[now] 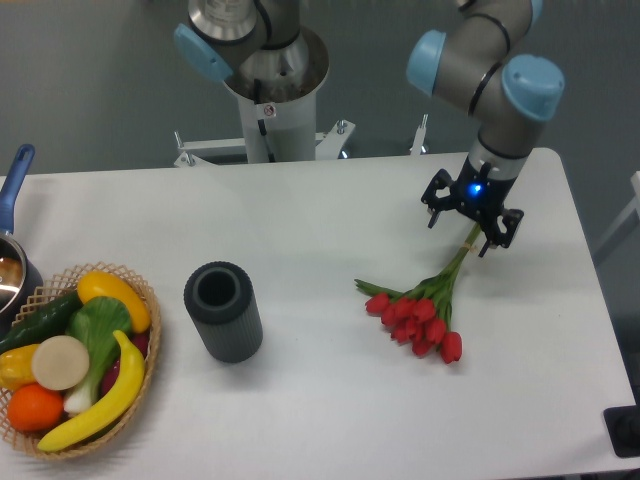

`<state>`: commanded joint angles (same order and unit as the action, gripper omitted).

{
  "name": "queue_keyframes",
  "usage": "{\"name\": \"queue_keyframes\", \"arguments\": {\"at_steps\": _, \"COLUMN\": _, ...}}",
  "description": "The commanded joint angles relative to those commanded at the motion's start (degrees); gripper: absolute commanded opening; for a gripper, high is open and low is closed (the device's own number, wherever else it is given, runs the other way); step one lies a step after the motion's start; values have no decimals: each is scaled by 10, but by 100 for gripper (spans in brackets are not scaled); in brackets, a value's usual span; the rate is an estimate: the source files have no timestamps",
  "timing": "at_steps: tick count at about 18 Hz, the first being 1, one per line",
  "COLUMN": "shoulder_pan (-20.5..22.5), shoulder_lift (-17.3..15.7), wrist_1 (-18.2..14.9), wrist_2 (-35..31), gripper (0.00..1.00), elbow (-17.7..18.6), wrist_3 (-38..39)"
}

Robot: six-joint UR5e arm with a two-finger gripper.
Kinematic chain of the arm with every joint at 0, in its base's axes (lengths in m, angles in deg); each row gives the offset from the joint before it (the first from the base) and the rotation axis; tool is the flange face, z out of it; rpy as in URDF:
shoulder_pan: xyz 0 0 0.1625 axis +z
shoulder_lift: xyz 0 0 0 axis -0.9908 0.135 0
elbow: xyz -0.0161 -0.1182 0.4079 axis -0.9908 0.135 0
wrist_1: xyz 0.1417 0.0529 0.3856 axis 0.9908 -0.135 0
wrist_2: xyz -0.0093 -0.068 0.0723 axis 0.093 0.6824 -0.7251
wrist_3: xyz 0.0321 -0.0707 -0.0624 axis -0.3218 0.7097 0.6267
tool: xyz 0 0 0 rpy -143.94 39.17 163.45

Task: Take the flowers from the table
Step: 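Move the open gripper down toward the red tulip stems, then lower the gripper around the tulip stems and close it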

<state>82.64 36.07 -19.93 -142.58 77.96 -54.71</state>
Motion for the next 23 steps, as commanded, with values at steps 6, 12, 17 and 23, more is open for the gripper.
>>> {"name": "queue_keyframes", "arguments": {"at_steps": 6, "shoulder_pan": -4, "shoulder_lift": 33, "wrist_1": 11, "wrist_2": -1, "gripper": 100, "elbow": -9, "wrist_3": -1}}
{"name": "queue_keyframes", "arguments": {"at_steps": 12, "shoulder_pan": -13, "shoulder_lift": 41, "wrist_1": 21, "wrist_2": -2, "gripper": 100, "elbow": -8, "wrist_3": -1}}
{"name": "queue_keyframes", "arguments": {"at_steps": 17, "shoulder_pan": -19, "shoulder_lift": 55, "wrist_1": 26, "wrist_2": -2, "gripper": 100, "elbow": -11, "wrist_3": 1}}
{"name": "queue_keyframes", "arguments": {"at_steps": 23, "shoulder_pan": -23, "shoulder_lift": 66, "wrist_1": 30, "wrist_2": -2, "gripper": 100, "elbow": -16, "wrist_3": 1}}
